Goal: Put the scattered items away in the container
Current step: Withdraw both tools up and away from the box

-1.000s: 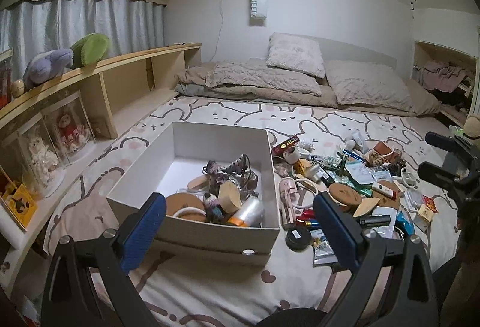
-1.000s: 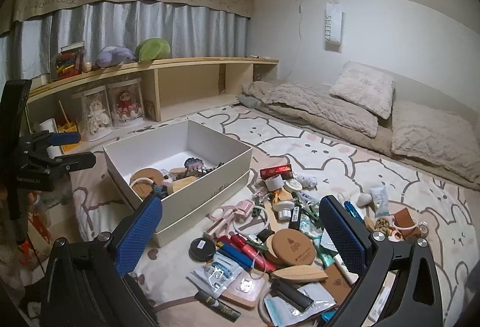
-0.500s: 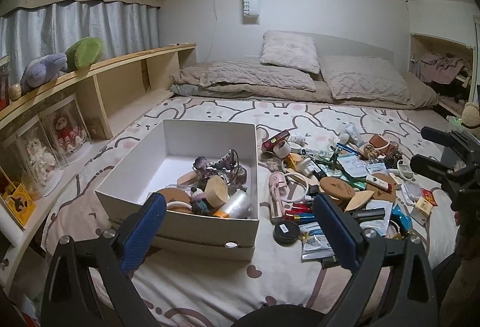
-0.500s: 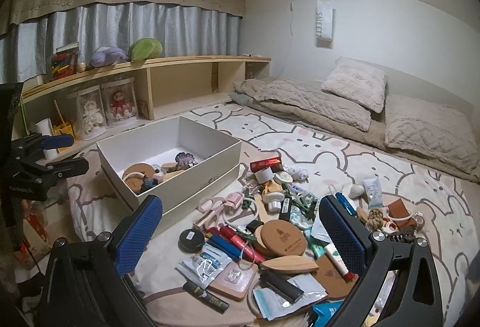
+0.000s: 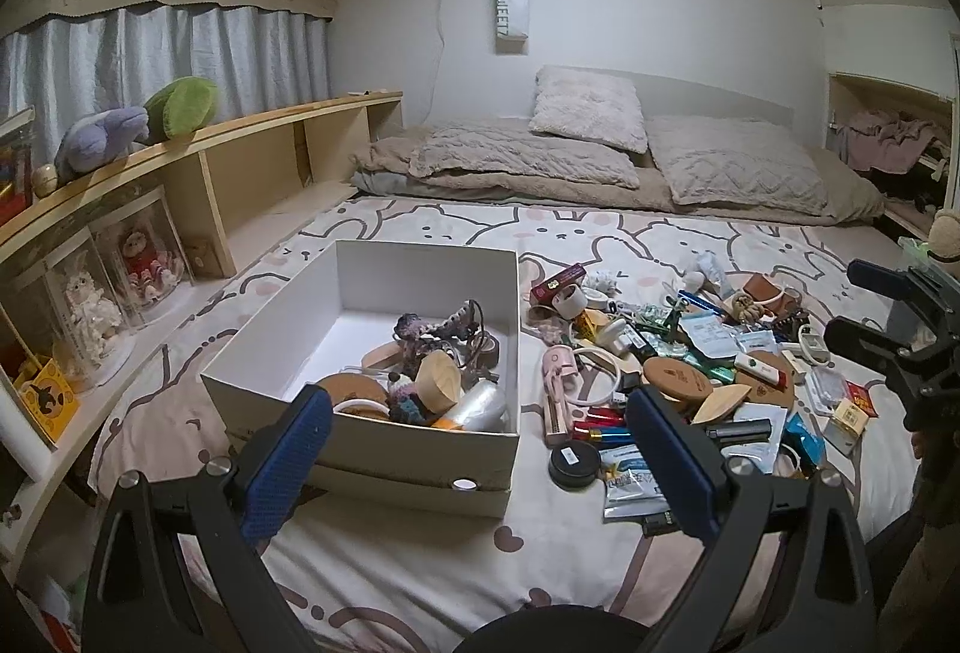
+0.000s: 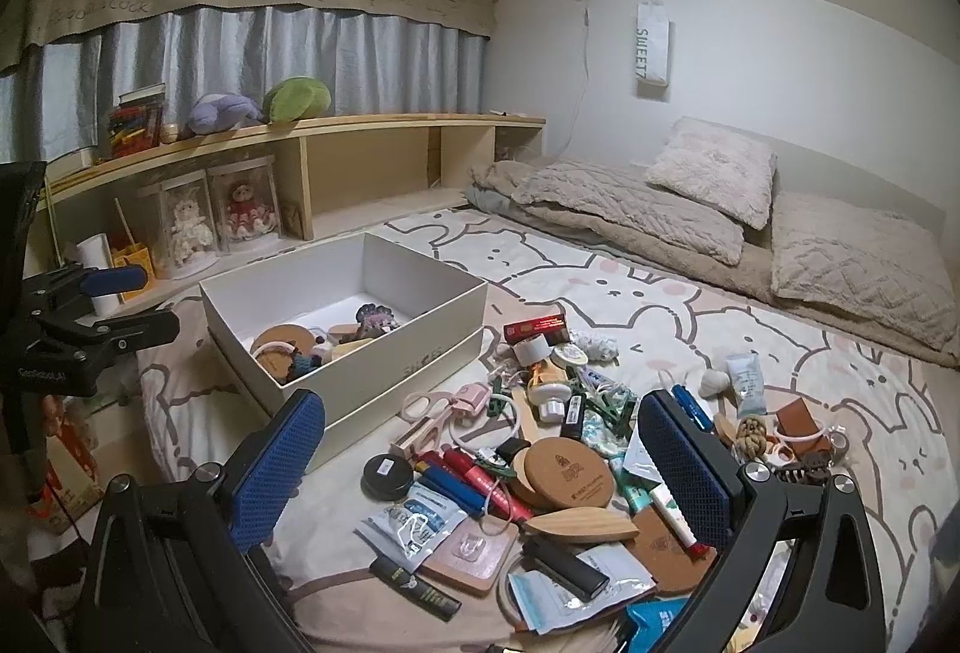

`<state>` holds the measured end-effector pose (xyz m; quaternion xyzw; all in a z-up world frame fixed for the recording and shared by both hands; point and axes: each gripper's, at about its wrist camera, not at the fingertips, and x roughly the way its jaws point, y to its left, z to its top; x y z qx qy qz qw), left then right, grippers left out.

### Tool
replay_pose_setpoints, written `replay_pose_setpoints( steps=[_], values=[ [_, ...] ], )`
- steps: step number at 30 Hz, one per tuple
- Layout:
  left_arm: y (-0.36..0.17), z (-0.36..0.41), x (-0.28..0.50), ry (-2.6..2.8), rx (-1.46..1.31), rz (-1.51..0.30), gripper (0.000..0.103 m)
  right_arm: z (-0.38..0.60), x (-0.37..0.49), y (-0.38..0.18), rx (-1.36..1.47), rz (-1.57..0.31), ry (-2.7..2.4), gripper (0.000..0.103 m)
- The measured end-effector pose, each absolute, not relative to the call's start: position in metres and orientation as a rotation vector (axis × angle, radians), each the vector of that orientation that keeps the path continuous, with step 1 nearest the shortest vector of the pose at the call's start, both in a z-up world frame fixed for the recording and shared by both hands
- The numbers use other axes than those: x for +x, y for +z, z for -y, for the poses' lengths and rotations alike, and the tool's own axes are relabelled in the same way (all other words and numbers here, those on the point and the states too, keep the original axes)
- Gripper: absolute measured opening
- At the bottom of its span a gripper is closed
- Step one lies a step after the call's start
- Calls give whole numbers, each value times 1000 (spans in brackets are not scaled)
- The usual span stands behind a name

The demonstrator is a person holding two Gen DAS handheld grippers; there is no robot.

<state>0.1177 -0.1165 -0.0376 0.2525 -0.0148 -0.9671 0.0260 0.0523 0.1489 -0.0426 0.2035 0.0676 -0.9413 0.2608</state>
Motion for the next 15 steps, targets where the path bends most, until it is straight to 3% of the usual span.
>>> replay_pose_setpoints(
  steps=[15],
  values=[
    [-33, 114, 121, -2989, 749, 26, 103, -149, 54, -43, 548, -180, -2547, 103]
  ],
)
